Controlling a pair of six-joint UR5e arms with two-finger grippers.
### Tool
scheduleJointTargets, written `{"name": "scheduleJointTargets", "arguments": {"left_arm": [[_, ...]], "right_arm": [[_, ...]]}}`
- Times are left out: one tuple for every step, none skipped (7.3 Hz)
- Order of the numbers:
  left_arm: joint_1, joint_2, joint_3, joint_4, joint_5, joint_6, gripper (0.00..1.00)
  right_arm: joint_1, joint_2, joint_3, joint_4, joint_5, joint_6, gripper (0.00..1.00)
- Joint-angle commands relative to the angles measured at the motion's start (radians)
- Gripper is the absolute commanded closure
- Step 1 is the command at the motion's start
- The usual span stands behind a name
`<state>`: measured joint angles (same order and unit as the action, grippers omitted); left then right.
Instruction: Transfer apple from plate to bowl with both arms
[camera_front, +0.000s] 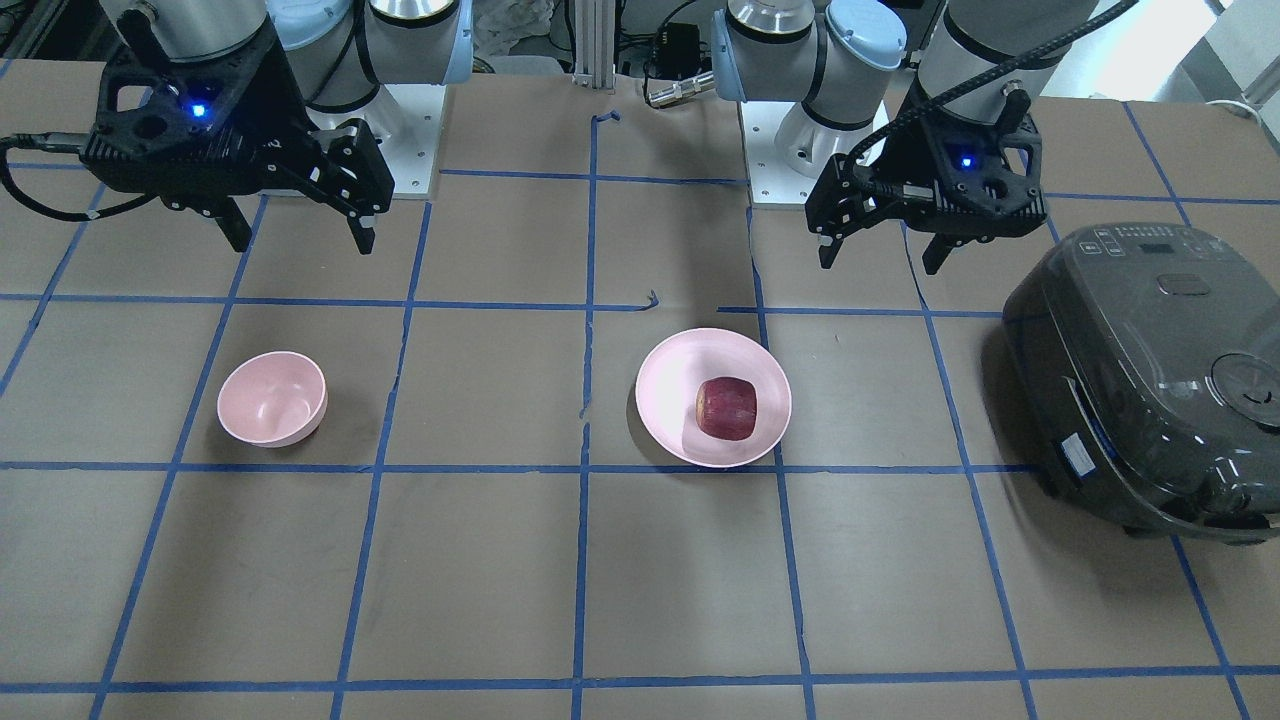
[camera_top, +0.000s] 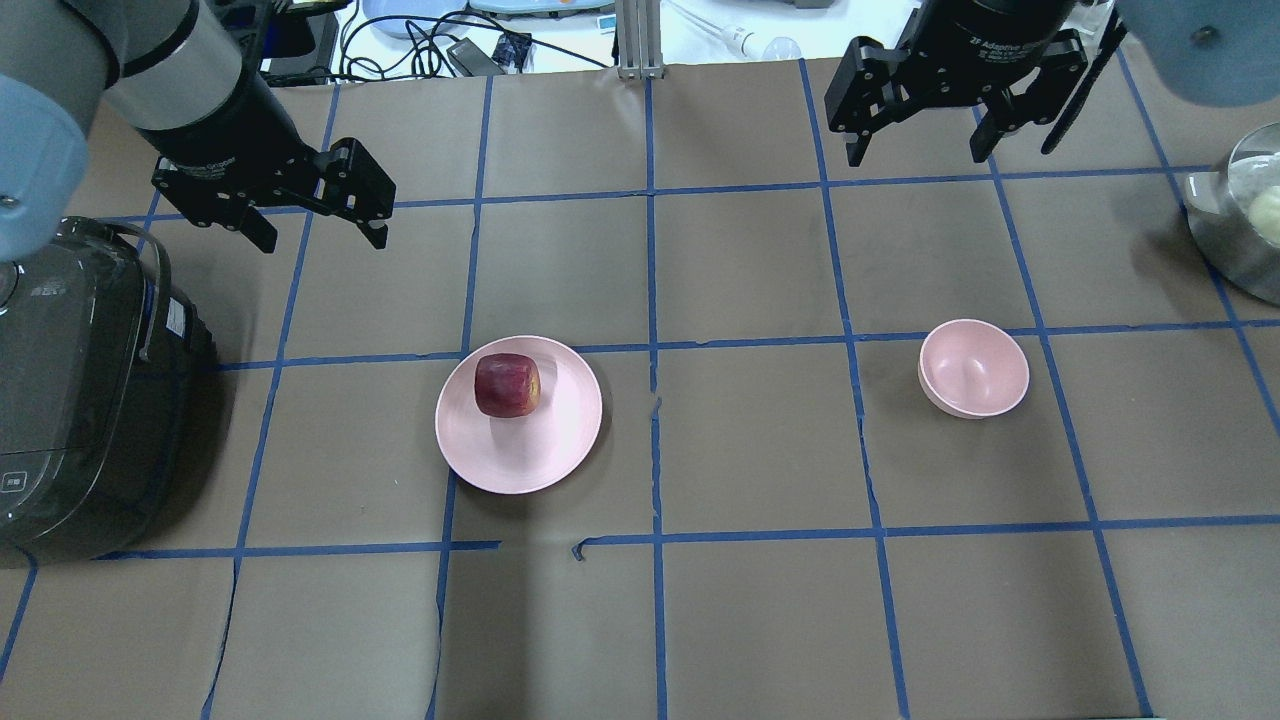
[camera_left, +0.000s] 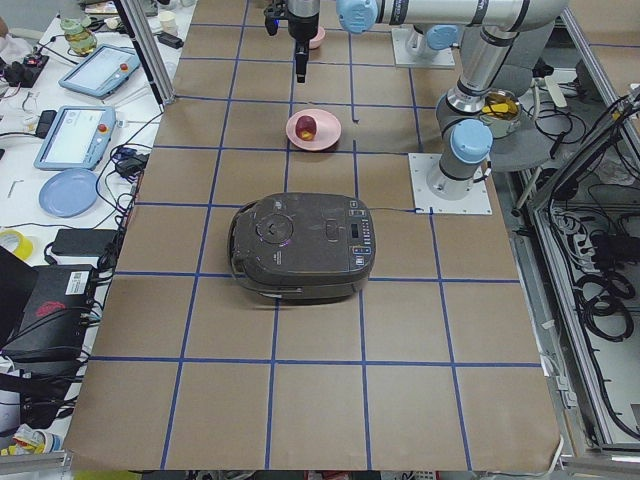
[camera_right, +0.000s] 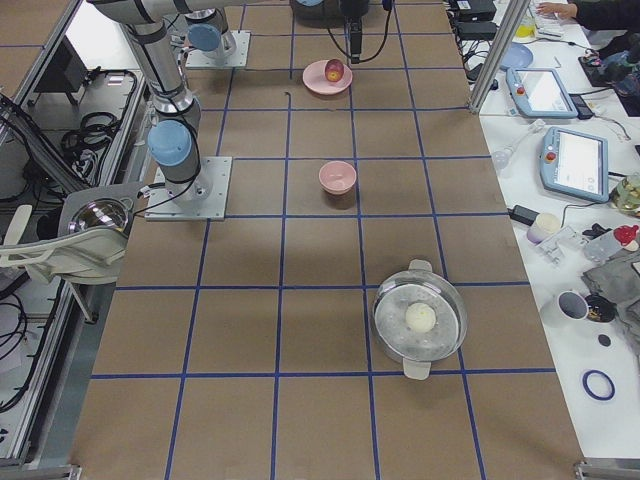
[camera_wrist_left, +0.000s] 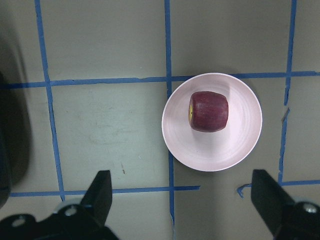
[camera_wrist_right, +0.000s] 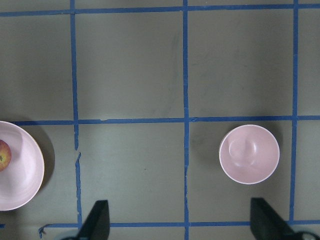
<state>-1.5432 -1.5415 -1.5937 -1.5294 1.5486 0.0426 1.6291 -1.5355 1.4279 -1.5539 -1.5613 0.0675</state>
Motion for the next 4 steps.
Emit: {"name": "scheduleJointTargets", "arguments": {"left_arm": [[0.0,0.0,0.0,0.0,-0.001,-0.004,0.0],[0.0,0.0,-0.002,0.0,0.001,-0.004,0.0],[0.0,-0.003,-0.006,0.0,0.001,-0.004,0.0],[0.0,-0.009,-0.017,0.005,-0.001,-0.004,0.0]], "right_arm": [[0.0,0.0,0.0,0.0,0.003,0.0,0.0],[0.0,0.0,0.0,0.0,0.003,0.0,0.0],[0.0,0.0,0.0,0.0,0.003,0.0,0.0],[0.0,0.0,0.0,0.0,0.001,0.0,0.0]]}}
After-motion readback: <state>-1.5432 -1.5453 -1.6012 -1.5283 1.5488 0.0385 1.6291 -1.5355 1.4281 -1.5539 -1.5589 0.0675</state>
